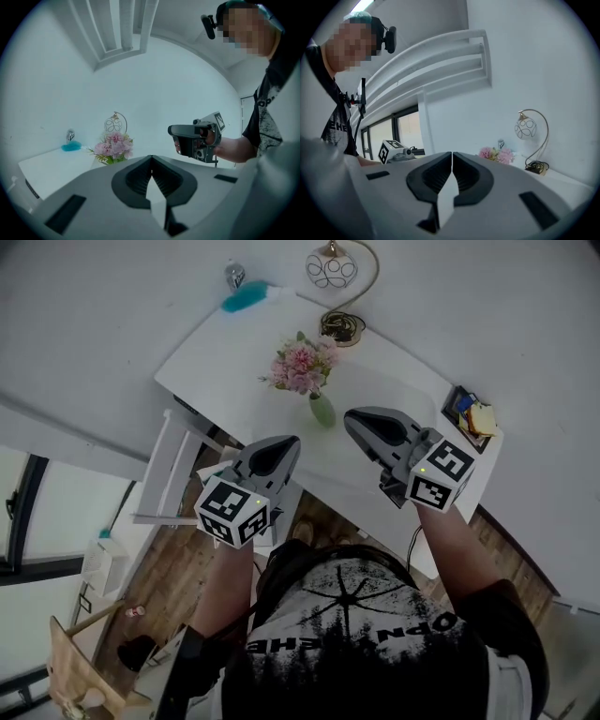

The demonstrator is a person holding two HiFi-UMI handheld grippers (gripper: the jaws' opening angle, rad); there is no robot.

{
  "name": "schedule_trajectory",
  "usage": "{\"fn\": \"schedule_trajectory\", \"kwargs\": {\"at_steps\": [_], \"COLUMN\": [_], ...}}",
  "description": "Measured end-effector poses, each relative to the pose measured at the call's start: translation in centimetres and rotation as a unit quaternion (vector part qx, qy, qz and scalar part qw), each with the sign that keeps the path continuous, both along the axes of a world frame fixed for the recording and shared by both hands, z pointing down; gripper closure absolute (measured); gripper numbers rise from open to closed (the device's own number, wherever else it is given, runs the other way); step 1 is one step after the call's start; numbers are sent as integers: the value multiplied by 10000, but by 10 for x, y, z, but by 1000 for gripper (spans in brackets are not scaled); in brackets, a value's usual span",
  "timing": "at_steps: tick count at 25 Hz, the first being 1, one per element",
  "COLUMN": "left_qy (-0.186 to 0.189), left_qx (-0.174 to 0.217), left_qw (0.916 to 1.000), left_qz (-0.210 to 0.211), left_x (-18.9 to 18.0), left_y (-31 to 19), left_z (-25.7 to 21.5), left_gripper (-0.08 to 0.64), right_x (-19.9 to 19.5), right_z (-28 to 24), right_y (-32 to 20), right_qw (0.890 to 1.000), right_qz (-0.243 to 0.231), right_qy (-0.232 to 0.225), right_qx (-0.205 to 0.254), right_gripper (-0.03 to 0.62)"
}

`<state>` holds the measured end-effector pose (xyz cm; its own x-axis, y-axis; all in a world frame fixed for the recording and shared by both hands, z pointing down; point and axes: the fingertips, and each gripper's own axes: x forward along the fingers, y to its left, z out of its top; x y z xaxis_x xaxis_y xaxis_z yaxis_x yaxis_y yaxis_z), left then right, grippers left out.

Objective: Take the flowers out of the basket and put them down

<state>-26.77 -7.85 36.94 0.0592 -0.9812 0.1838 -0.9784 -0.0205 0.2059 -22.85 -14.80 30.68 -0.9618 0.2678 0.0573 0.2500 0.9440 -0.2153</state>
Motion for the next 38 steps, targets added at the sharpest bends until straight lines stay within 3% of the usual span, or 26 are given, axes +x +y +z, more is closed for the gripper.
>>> {"fn": "schedule_trajectory", "kwargs": {"at_steps": [14,21,25,32,38], "left_qy": [186,340,447,674,834], "left_qx": [59,54,69,94,110], "left_qw": [9996,9991,9986,9971,9959], "left_qz": [223,238,291,340,336], "left_x": [-46,-68,-78,-92,-100], "left_y": [15,23,25,26,28], "left_z": [7,20,26,38,47], "left_gripper": [548,548,548,548,548], "right_x": [-52,-74,-80,-85,-91], "right_z": [69,115,151,217,258], "right_y": [-27,-46,-53,-64,-71], "right_qw": [9902,9886,9797,9598,9436], "right_qz": [161,419,454,495,509], "right_qy": [916,1349,1817,2579,3021], "right_qx": [1045,521,712,991,1256], "right_gripper": [574,570,471,356,319]}}
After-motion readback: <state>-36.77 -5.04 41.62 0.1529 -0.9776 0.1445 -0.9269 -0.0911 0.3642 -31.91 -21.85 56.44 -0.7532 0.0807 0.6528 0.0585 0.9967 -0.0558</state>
